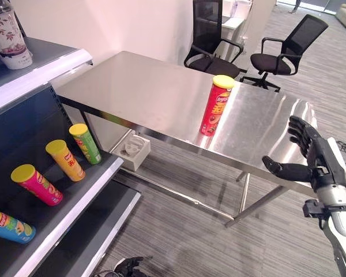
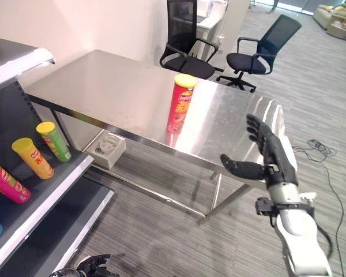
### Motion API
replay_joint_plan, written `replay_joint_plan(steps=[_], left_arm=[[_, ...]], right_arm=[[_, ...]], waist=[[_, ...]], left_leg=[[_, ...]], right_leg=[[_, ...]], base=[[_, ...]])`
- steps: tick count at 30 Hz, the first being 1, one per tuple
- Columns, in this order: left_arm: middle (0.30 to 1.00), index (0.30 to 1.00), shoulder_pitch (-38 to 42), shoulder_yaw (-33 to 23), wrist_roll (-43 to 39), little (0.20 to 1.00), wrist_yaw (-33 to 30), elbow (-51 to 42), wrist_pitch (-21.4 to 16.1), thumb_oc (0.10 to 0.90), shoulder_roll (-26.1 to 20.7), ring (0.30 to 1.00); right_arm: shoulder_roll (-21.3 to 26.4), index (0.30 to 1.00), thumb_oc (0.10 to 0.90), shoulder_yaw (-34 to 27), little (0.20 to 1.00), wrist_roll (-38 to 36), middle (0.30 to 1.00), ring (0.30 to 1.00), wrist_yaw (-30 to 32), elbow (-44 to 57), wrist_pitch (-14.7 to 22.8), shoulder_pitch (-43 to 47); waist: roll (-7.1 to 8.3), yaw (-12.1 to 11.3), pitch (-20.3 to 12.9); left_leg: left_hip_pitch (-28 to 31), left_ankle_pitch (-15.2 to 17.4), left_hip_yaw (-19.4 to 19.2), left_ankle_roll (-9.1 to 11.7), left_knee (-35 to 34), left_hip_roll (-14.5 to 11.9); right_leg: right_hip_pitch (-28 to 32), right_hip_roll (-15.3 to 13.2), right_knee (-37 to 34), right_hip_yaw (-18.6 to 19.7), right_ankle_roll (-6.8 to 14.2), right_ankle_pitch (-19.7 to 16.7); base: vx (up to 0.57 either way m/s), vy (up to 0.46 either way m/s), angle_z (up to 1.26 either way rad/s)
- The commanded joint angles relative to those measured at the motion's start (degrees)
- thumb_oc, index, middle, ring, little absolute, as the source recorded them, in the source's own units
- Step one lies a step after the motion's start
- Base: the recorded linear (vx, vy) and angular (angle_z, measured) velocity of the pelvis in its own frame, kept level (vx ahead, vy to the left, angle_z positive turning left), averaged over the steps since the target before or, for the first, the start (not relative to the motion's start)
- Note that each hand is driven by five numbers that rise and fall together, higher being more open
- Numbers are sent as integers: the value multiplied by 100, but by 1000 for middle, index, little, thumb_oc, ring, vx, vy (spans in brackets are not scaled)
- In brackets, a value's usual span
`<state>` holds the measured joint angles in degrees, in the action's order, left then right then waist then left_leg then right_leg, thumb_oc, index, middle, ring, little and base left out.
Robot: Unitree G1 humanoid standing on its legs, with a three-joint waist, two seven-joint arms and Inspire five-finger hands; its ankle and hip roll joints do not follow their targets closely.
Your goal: Put the goods on the table back onto the shelves and tidy them up.
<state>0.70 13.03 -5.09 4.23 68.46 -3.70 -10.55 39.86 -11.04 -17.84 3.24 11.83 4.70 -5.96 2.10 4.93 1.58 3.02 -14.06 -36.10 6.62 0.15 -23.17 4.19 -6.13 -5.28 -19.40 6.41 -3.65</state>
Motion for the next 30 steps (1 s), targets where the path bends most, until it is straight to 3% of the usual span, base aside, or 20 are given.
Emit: replay_joint_plan(steps=[1, 3, 7, 9, 13, 14, 15, 17, 18, 19, 21, 22, 23, 24, 25, 28, 30], left_arm=[[900, 900, 365, -33, -454, 900, -94, 58, -259, 800, -106, 900], [900, 900, 331, -109, -612, 900, -134, 100, -249, 800, -98, 900], [900, 900, 371, -126, -551, 900, -193, 191, -221, 800, -55, 900], [900, 900, 431, -59, -239, 900, -242, 288, -198, 800, 50, 900], [900, 900, 452, 70, 53, 900, -327, 207, -178, 800, 82, 900], [900, 900, 489, 55, 32, 900, -339, 189, -156, 800, 57, 900], [900, 900, 468, 64, 29, 900, -350, 188, -163, 800, 38, 900], [900, 900, 464, 3, -1, 900, -356, 165, -181, 800, 18, 900], [900, 900, 462, -4, 21, 900, -363, 163, -203, 800, 17, 900], [900, 900, 460, -8, 23, 900, -363, 164, -206, 800, 19, 900], [900, 900, 505, 36, 77, 900, -340, 163, -267, 800, 27, 900], [900, 900, 550, 151, 124, 900, -323, 96, -311, 800, 53, 900], [900, 900, 573, 197, 131, 900, -331, 66, -333, 800, 50, 900], [900, 900, 625, 288, 251, 900, -245, 2, -314, 800, 29, 900], [900, 900, 630, 160, 319, 900, -333, 207, -296, 800, -2, 900], [900, 900, 313, 406, 759, 900, -365, -6, -412, 800, -7, 900], [900, 900, 174, 683, 970, 900, -175, -142, -373, 800, -14, 900]], right_arm=[[419, 900, 800, -324, 900, -370, 900, 900, 194, 486, 725, 1064], [403, 900, 800, -198, 900, -344, 900, 900, 306, 371, 720, 1263], [303, 900, 800, -365, 900, -160, 900, 900, 520, 407, 685, 1270], [-71, 900, 800, -983, 900, 540, 900, 900, 1065, 823, 698, 1282], [-459, 900, 800, -1535, 900, 1437, 900, 900, 1574, 1348, 685, 1338], [-616, 900, 800, -1794, 900, 1662, 900, 900, 1671, 1609, 662, 1324], [-682, 900, 800, -1834, 900, 1792, 900, 900, 1783, 1721, 772, 1350], [-764, 900, 800, -1862, 900, 1806, 900, 900, 1783, 1900, 841, 1327], [-753, 900, 800, -1849, 900, 1719, 900, 900, 1730, 1929, 856, 1316], [-751, 900, 800, -1847, 900, 1713, 900, 900, 1725, 1928, 856, 1316], [-630, 900, 800, -1812, 900, 1531, 900, 900, 1658, 1817, 859, 1331], [-547, 900, 800, -1706, 900, 1239, 900, 900, 1587, 1652, 891, 1307], [-539, 900, 800, -1516, 900, 1052, 900, 900, 1503, 1501, 921, 1277], [-632, 900, 800, -1446, 900, 798, 900, 900, 1238, 1519, 827, 964], [-690, 900, 800, -1315, 900, 617, 900, 900, 1109, 1490, 857, 878], [-668, 900, 800, -1539, 900, 406, 900, 900, 991, 1584, 1080, 605], [-479, 900, 800, -1865, 900, 336, 900, 900, 989, 1511, 1140, 456]], waist=[[90, -315, 161], [67, -395, 155], [33, -401, 142], [-75, -358, 114], [-214, -225, 200], [-287, -61, 360], [-361, 7, 435], [-387, 112, 477], [-377, 175, 465], [-386, 172, 466], [-368, 250, 460], [-256, 320, 477], [-186, 367, 501], [-15, 336, 393], [38, 362, 287], [-13, 308, 46], [-165, 287, -95]], left_leg=[[-492, 496, 1321, 190, -429, 577], [-469, 668, 1703, 149, -397, 749], [-501, 806, 1872, 120, -239, 882], [-468, 1186, 1832, -119, -135, 1276], [-146, 1444, 1660, -462, -284, 1681], [26, 1533, 1638, -625, -353, 1789], [104, 1587, 1649, -681, -359, 1791], [291, 1669, 1597, -695, -436, 1841], [391, 1725, 1555, -657, -480, 1852], [398, 1733, 1548, -651, -479, 1839], [509, 1840, 1539, -544, -515, 1806], [592, 1893, 1625, -428, -515, 1758], [683, 1947, 1665, -354, -515, 1685], [815, 2004, 1805, -293, -515, 1651], [886, 1968, 1774, -245, -515, 1554], [908, 1737, 1839, -55, -490, 1098], [847, 1486, 1885, 152, -515, 731]], right_leg=[[226, -159, 28, 3, 108, 465], [253, -206, 28, 63, 108, 457], [333, -302, 40, 40, 98, 450], [236, -748, 417, 124, 254, 308], [-270, -1258, 1560, 392, 406, -234], [-696, -1295, 2419, 759, 403, -439], [-912, -1249, 2742, 839, 408, -409], [-1298, -1165, 2913, 992, 378, -249], [-1396, -1107, 2671, 1024, 363, -164], [-1383, -1093, 2653, 1022, 358, -167], [-1413, -977, 1852, 1065, 372, -83], [-1559, -841, 876, 1325, 446, -262], [-1665, -788, 570, 1559, 542, -451], [-1413, -667, 269, 1803, 512, -400], [-1329, -560, 233, 1884, 504, -416], [-1021, -256, 184, 1622, 381, -350], [-710, -56, 66, 1313, 287, -129]], base=[[-12, 5, -10], [53, 41, 0], [95, 111, 11], [257, 507, 13], [130, 357, -14], [123, 372, -28], [129, 319, -30], [144, 90, -22], [123, -4, -14], [147, -32, -21], [190, -133, -16], [254, -252, -11], [324, -364, -5], [292, -318, 14], [295, -338, 75], [225, -297, 90], [229, -212, 100]])
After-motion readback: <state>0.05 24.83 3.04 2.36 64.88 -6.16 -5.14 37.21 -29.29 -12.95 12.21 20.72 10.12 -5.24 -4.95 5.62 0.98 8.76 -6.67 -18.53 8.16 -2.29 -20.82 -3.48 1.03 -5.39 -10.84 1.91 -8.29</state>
